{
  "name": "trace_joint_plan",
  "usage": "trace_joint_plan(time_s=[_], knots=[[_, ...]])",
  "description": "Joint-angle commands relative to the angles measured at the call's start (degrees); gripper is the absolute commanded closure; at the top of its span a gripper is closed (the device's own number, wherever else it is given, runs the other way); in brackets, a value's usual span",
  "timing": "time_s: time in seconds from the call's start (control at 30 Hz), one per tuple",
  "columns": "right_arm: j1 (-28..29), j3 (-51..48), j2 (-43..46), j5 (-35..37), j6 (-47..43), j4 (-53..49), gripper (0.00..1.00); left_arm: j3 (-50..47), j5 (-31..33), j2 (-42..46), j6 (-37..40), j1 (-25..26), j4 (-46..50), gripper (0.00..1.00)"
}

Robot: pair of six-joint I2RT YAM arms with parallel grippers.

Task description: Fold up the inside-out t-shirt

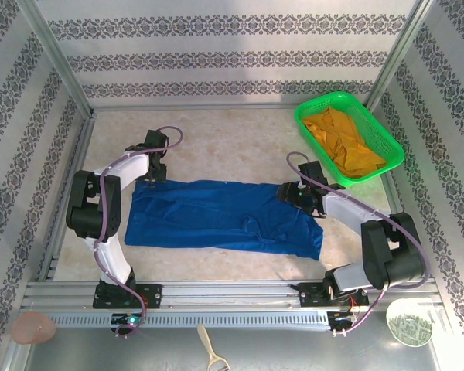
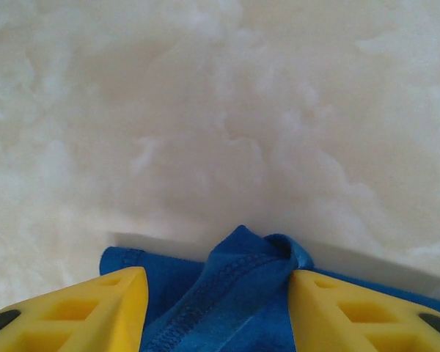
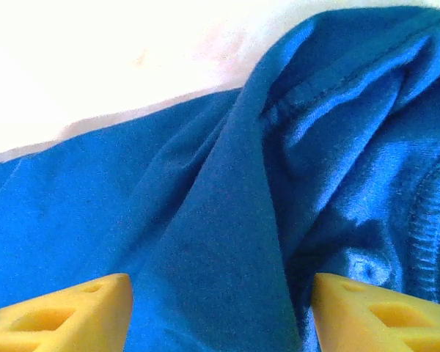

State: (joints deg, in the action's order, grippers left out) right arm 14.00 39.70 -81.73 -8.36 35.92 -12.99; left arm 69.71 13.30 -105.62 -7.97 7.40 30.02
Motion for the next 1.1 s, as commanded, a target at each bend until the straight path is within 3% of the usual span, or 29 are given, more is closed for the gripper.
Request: trace_joint_plan(time_s=[0.0, 0.13, 0.27, 0.33, 0.5, 0.63, 0.8, 0.93, 1.07], knots=[[-0.08, 0.70, -1.34, -0.14, 0.82, 2.08, 0.34, 1.98, 2.73, -1.79, 1.81, -0.02, 1.18, 0.50], [-0.15, 1.42, -3.34, -0.34, 1.24, 3.14, 0.35, 3.33, 3.22, -3.84, 2.30, -0.02, 1.20, 0.61], [-0.24, 1.78, -5.39, -0.35, 1.76, 4.25, 0.39, 5.21, 2.93, -5.76, 2.78, -0.02, 1.48, 0.84], [-0.29, 1.70, -5.89, -0.02, 1.87, 4.61, 0.50, 6.47, 2.12, -6.37, 2.66, -0.14, 2.08, 0.99], [-1.95, -0.44, -4.57, 2.93, 2.94, 4.56, 1.00, 8.32, -3.33, -4.71, -0.84, -1.98, 3.20, 1.00], [-3.78, -2.09, -3.41, 4.22, 3.70, 4.03, 1.00, 6.47, -15.47, -2.23, -8.95, -7.48, 0.35, 1.00], [-4.16, -2.14, -2.42, 6.09, 5.05, 2.82, 1.00, -1.16, -31.04, 0.84, -23.11, -16.22, -10.19, 1.00], [-4.88, -2.76, -0.56, 8.63, 5.90, 2.00, 1.00, -7.15, -34.33, 4.30, -30.09, -19.30, -17.71, 1.00], [-5.82, -2.92, 0.08, 8.77, 6.15, 1.82, 1.00, -6.60, -35.55, 4.33, -30.86, -19.79, -18.83, 1.00]])
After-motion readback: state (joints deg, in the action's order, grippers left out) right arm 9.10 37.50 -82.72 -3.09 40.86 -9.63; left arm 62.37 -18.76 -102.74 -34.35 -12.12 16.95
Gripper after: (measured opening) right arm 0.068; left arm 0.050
